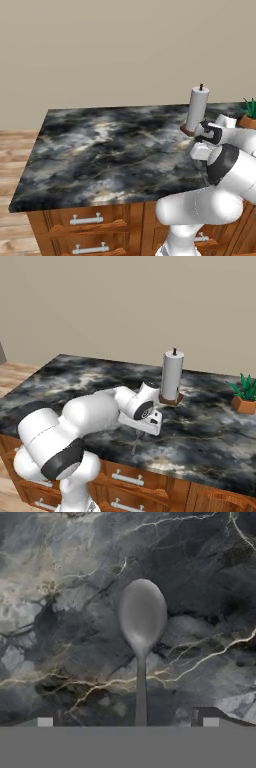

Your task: Organize the utensils by type. Pick up the wooden spoons from the counter and place them in the open cabinet. Then pick up the metallic utensils from the counter and place them in the open drawer.

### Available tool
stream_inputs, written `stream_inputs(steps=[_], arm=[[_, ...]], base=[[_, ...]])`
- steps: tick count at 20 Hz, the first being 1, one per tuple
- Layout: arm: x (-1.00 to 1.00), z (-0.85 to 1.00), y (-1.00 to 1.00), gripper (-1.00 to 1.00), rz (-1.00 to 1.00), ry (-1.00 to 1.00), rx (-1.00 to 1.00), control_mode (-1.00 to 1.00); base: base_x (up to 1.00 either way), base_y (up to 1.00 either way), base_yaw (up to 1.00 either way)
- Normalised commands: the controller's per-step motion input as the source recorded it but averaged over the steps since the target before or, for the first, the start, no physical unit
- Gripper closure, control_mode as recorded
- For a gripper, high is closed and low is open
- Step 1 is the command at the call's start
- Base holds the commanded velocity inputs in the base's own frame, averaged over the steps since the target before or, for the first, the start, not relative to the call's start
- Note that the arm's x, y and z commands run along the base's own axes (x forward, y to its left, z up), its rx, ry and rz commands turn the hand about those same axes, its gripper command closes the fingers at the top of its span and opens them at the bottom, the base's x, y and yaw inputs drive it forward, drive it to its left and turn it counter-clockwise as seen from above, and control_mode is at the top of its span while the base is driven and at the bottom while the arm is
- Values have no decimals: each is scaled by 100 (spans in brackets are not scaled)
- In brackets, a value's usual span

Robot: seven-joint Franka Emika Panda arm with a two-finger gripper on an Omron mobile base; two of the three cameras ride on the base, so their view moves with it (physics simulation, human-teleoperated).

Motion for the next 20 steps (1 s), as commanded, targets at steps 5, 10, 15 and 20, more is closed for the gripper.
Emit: stream_inputs(steps=[5, 10, 15, 20], arm=[[34, -50, -6, -100, 0, 10, 0, -100], [20, -46, 0, -100, 1, 11, -2, -100], [1, -34, -6, -100, 4, 2, 0, -100], [0, -31, -8, -100, 3, 0, 0, -100]], base=[[0, 0, 0], [0, 0, 0], [0, 0, 0], [0, 0, 0]])
